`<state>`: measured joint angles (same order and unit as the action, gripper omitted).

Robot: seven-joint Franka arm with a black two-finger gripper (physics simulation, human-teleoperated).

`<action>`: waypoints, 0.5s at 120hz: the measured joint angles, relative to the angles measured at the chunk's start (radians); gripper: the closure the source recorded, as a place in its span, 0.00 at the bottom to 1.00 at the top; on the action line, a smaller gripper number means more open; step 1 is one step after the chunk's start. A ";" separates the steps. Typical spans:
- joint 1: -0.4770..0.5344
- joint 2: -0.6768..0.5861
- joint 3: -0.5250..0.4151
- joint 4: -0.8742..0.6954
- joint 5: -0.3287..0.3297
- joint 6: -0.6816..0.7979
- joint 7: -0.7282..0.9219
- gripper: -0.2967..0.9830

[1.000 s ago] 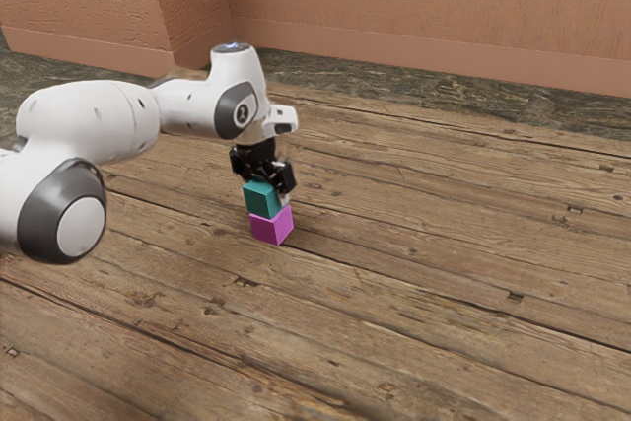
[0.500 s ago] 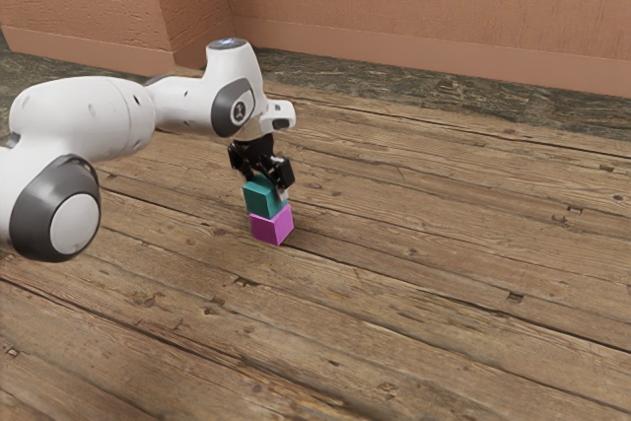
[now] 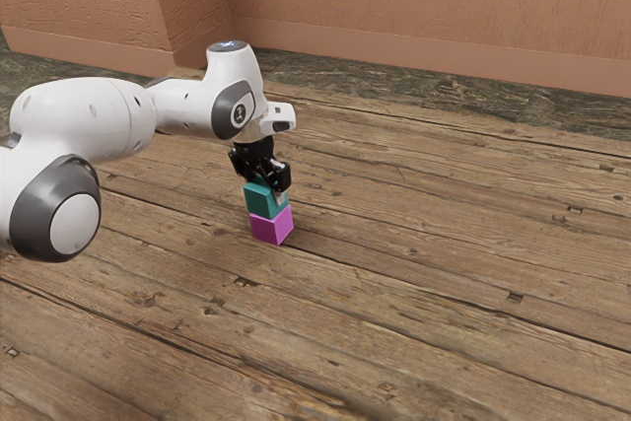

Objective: Pick up the blue block with one arm, and put the blue block on the table with one arm

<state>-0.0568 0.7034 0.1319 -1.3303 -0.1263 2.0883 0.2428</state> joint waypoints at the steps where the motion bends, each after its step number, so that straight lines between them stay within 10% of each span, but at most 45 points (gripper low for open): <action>1: 0.000 0.000 0.000 0.000 0.000 0.000 0.000 0.46; 60: -0.057 -0.048 0.006 0.002 0.009 -0.001 -0.009 0.48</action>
<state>-0.1134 0.6554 0.1376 -1.3283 -0.1173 2.0872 0.2343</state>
